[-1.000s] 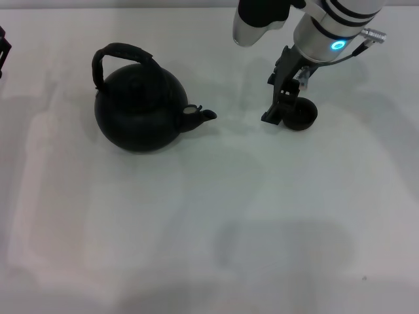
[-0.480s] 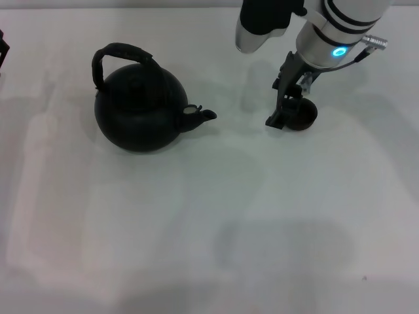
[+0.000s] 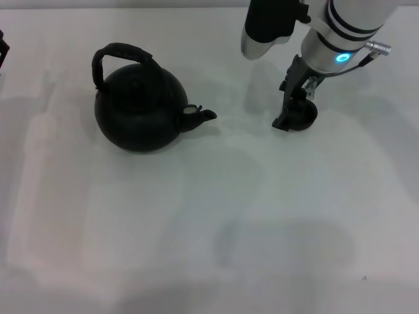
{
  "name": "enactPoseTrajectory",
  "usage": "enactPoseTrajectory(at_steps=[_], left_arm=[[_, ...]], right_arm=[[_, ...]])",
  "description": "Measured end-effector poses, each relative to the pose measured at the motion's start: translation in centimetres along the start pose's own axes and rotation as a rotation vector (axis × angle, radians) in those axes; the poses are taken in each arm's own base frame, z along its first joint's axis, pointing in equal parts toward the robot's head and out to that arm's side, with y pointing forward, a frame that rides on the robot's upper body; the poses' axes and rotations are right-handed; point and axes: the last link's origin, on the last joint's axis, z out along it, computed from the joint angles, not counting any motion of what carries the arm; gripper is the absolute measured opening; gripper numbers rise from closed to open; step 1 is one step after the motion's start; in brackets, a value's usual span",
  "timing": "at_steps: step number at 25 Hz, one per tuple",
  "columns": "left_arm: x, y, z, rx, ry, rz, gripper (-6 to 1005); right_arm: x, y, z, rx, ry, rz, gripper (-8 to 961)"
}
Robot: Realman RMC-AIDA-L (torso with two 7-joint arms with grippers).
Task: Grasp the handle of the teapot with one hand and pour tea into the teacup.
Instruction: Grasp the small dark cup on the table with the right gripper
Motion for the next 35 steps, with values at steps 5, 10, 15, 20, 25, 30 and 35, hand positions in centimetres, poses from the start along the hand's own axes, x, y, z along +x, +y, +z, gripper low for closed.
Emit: enactPoseTrajectory(at_steps=[5,10,15,20,25,30,35], left_arm=[[0.0,0.1,0.0,-0.001,0.000,-0.002,885],[0.0,0.2,0.1,-0.003,0.000,-0.003,885],[0.0,0.2,0.1,-0.004,0.001,-0.003,884],[0.0,0.2,0.2,-0.004,0.002,-0.002,884],[0.0,0.2,0.2,-0.004,0.001,-0.002,884],[0.0,0.1,0.2,-0.004,0.001,-0.002,885],[0.0,0.1,0.2,-0.004,0.000,-0.002,885]], right_arm=[[0.4,0.0,0.3,-0.002,0.019,0.003,828],[0.8,0.1,0.5,-0.003,0.024,0.009,828],[1.3,-0.1,0.6,-0.007,0.040,0.027,828],[1.9,-0.1,0.7,-0.011,0.050,0.043,829],[2.0,0.0,0.6,-0.011,0.064,0.052,807],[1.7,0.1,0.2,-0.022,0.071,0.044,785],[0.1,0.3,-1.0,-0.026,0.041,0.000,738]])
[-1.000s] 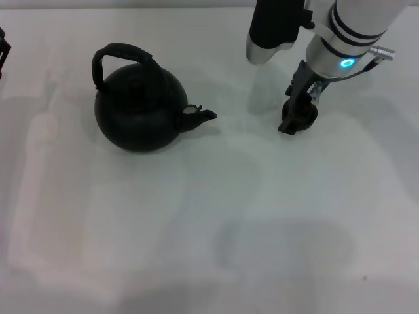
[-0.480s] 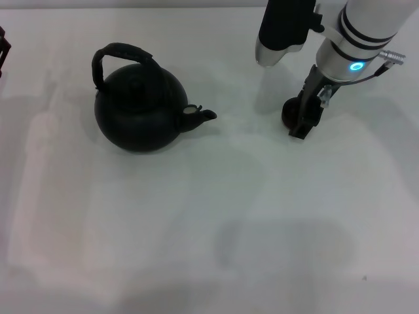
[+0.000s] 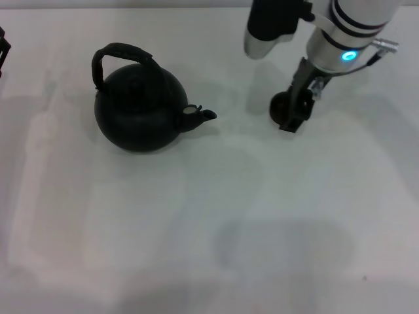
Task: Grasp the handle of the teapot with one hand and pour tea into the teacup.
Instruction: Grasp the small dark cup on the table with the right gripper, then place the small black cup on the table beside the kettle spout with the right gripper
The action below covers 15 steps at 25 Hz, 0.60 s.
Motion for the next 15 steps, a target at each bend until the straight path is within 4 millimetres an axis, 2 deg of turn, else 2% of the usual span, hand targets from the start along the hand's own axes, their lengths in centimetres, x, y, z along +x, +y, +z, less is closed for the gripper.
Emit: enactPoseTrajectory(at_steps=[1,6,9,15], left_arm=[[0.0,0.0,0.0,0.000,0.000,0.000,885],[0.0,0.0,0.0,0.000,0.001,0.001,885],[0.1,0.0,0.1,-0.001,0.003,0.001,884],[0.1,0.0,0.1,-0.003,0.004,0.001,884]], right_arm=[[-0.9,0.4,-0.5,-0.004,-0.016,-0.026,729],[-2.5,1.3,-1.0,-0.006,-0.026,-0.089,729],[-3.5,2.7,-0.9,-0.025,-0.032,-0.153,730],[-4.2,4.2,-0.5,-0.054,-0.035,-0.209,730]])
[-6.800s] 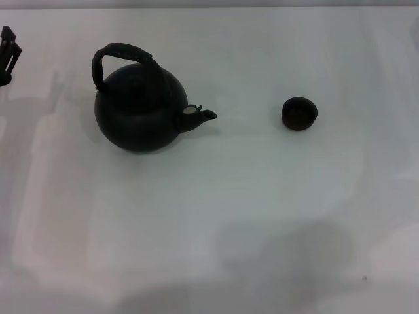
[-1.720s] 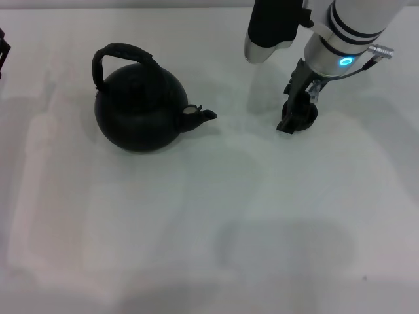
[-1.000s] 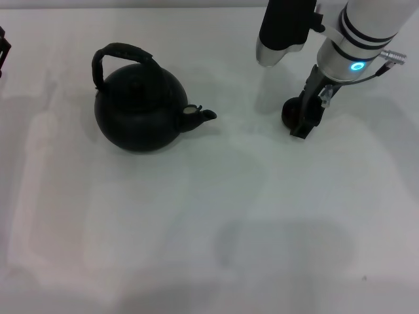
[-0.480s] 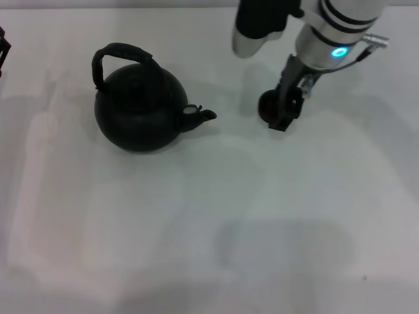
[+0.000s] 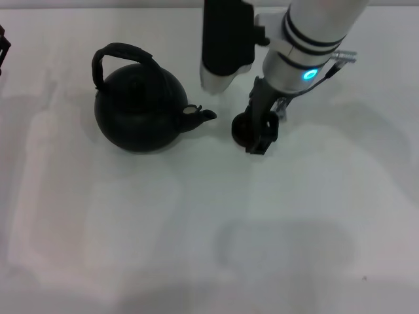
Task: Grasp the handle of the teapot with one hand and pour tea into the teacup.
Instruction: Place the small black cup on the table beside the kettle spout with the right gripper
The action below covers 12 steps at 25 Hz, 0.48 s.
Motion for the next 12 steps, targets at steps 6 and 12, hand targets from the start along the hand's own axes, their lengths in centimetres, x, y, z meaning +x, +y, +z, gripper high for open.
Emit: enactPoseTrajectory(at_steps=[6,12], left_arm=[[0.1,0.1,0.2,-0.004,0.004,0.001,884],[0.1,0.1,0.2,-0.005,0.005,0.001,885]], right_arm=[[-0.4,0.7,0.8,0.010,0.009,-0.033,731],[-0.4,0.9,1.4,0.036,0.025,-0.045,731]])
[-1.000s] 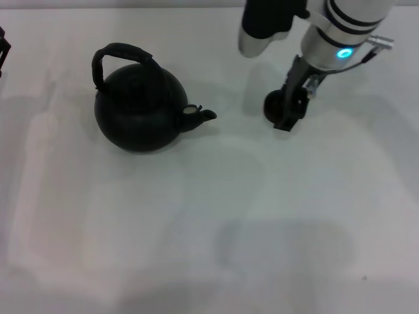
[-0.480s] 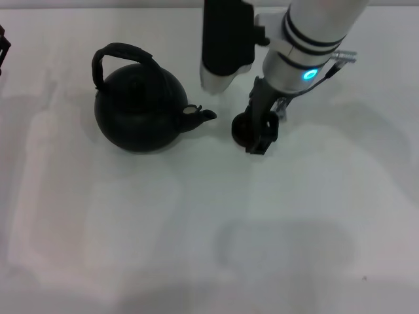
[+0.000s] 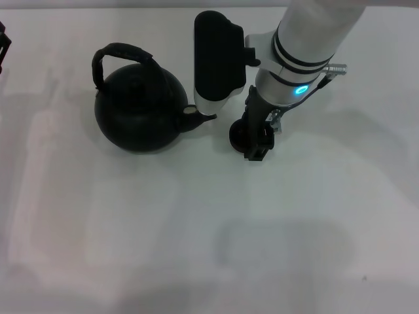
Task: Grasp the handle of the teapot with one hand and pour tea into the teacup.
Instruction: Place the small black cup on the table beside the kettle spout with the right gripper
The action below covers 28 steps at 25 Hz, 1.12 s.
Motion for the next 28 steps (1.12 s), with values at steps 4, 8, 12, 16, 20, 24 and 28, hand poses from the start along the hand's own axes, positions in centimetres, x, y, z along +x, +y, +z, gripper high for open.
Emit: enactPoseTrajectory(at_steps=[4,8,12,16,20,24,28], left_arm=[[0.00,0.00,0.00,0.000,0.000,0.000,885],[0.02,0.00,0.05,0.000,0.000,0.001,885],[0.08,-0.02,0.14,-0.001,0.002,0.004,885],[0.07,0.08,0.19,-0.003,0.002,0.003,885],[0.07,0.08,0.19,-0.003,0.002,0.003,885],[0.06,0.08,0.19,-0.003,0.001,0.002,885],[0.06,0.08,0.19,-0.003,0.001,0.002,885]], right_arm=[[0.15,0.01,0.08,-0.002,0.003,0.004,731],[0.31,0.22,0.24,-0.007,0.013,-0.002,732],[0.35,0.25,0.29,-0.007,0.014,-0.003,732],[0.44,0.29,0.37,-0.008,0.016,-0.002,732],[0.43,0.35,0.39,-0.008,0.017,-0.006,732],[0.49,0.45,0.44,-0.011,0.023,-0.011,733],[0.52,0.49,0.44,-0.013,0.025,-0.012,733]])
